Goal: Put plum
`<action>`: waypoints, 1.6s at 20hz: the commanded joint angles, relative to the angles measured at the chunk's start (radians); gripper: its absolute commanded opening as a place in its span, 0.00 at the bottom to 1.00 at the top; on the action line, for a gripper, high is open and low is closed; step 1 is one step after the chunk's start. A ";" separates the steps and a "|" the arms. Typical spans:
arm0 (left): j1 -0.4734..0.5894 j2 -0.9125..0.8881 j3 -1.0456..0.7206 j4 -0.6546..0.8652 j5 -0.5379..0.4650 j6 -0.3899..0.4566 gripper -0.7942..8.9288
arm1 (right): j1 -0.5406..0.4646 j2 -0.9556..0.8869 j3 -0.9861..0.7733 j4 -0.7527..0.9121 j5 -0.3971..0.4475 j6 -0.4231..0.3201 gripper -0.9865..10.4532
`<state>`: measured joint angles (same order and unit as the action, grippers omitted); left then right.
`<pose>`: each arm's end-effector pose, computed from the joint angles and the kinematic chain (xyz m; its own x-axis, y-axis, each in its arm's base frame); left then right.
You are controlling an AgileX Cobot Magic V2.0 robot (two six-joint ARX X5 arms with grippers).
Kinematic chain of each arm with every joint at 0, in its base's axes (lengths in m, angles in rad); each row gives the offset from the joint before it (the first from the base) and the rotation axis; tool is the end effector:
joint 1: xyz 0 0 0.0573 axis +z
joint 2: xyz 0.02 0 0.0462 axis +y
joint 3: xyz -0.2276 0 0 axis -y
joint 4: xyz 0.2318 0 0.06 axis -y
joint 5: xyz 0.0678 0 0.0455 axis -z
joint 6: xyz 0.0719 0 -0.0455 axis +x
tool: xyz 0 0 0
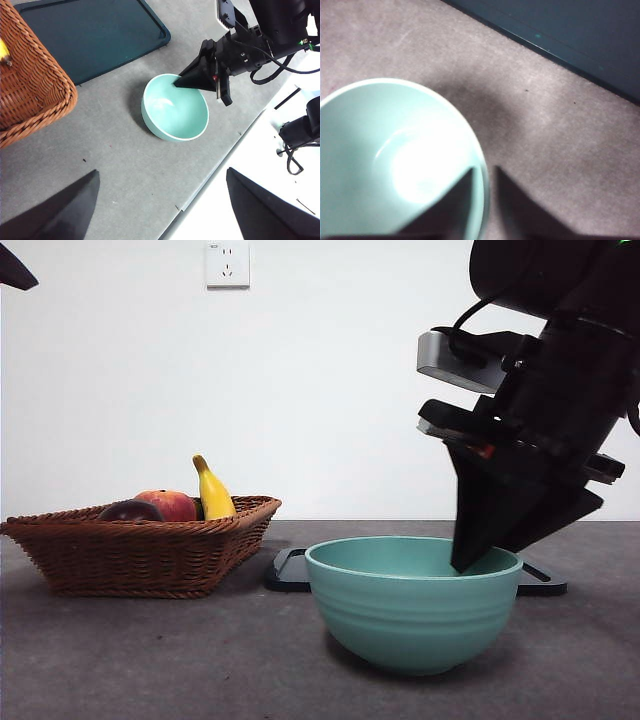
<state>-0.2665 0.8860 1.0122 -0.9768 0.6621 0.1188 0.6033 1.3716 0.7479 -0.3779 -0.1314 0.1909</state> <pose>0.1625 -0.0902 0.2749 0.3399 -0.7301 -0.5928 0.6806 0.6260 -0.3807 0.2196 0.1627 0.1228 0.3656 0.4110 -0.8351 -0.4777 0.8529 0.2106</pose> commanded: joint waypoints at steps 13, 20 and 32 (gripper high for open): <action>-0.004 0.006 0.011 0.003 0.009 0.019 0.50 | 0.008 -0.307 0.072 -0.114 0.055 0.030 0.33; -0.004 0.006 0.011 -0.023 0.009 0.019 0.50 | 0.008 -0.590 0.079 -0.319 -0.094 0.035 0.33; -0.004 0.006 0.011 -0.031 0.009 0.019 0.50 | 0.008 -0.687 0.079 -0.461 -0.235 0.037 0.33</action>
<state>-0.2665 0.8860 1.0122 -1.0138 0.6621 0.1219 0.6029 0.6777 0.8089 -0.8478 -0.3660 0.2176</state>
